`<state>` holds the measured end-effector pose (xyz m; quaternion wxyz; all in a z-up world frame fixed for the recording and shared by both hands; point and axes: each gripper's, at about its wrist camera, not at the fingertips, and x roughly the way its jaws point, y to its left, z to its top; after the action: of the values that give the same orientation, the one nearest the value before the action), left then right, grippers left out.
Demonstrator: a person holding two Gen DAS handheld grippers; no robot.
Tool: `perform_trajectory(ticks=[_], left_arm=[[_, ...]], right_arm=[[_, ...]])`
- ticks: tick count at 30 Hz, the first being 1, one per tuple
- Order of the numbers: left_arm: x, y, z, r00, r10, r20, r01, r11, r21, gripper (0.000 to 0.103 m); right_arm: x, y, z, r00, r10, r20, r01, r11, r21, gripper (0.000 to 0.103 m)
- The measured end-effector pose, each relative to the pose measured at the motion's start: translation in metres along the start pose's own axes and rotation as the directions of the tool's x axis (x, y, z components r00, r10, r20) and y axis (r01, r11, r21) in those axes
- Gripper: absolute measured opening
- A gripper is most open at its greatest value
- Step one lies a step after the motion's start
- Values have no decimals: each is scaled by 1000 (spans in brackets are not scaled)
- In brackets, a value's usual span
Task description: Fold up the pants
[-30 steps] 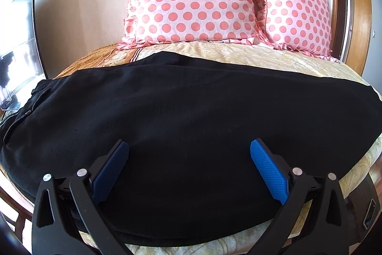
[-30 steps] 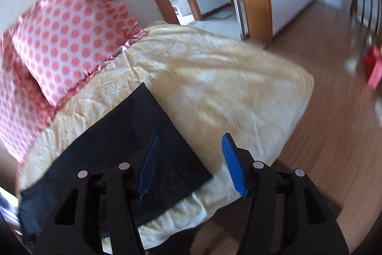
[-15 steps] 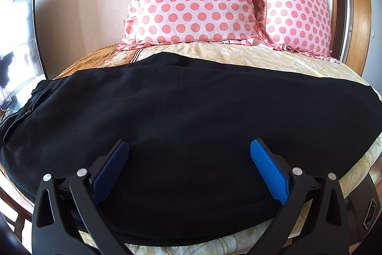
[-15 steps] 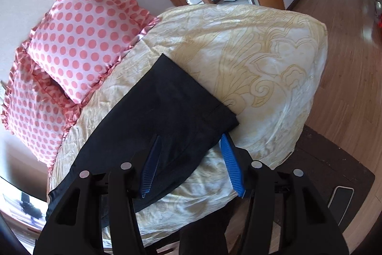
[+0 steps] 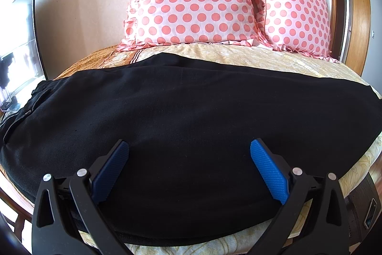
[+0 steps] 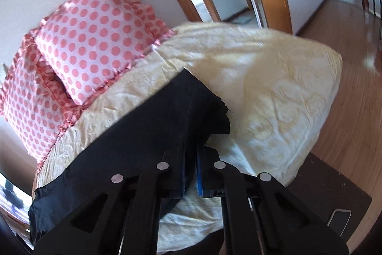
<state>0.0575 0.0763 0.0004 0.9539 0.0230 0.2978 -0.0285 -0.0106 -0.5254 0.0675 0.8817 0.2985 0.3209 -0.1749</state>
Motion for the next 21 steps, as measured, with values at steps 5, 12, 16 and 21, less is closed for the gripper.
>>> perform_trajectory(ticks=[5,12,16,21], left_arm=[[-2,-1,1,1000,1,5,-1,1000,-1,101],[-2,0,2,1000,4,11,-4,1000,-6,101],[-1,0,3,1000,4,8,-4,1000,-9,101],[-3,2,3,1000,-14,5,14,1000,-17,101]], right_arm=[[-20,76,7,983,166,74,-152,975,-163,7],[-22,249,-51,840,535,-86,-513,734,-446,7],[4,329,-132,718,603,-348,-689,545,-478,7],[50,366,-217,657,483,-579,-750,496,-438,6]])
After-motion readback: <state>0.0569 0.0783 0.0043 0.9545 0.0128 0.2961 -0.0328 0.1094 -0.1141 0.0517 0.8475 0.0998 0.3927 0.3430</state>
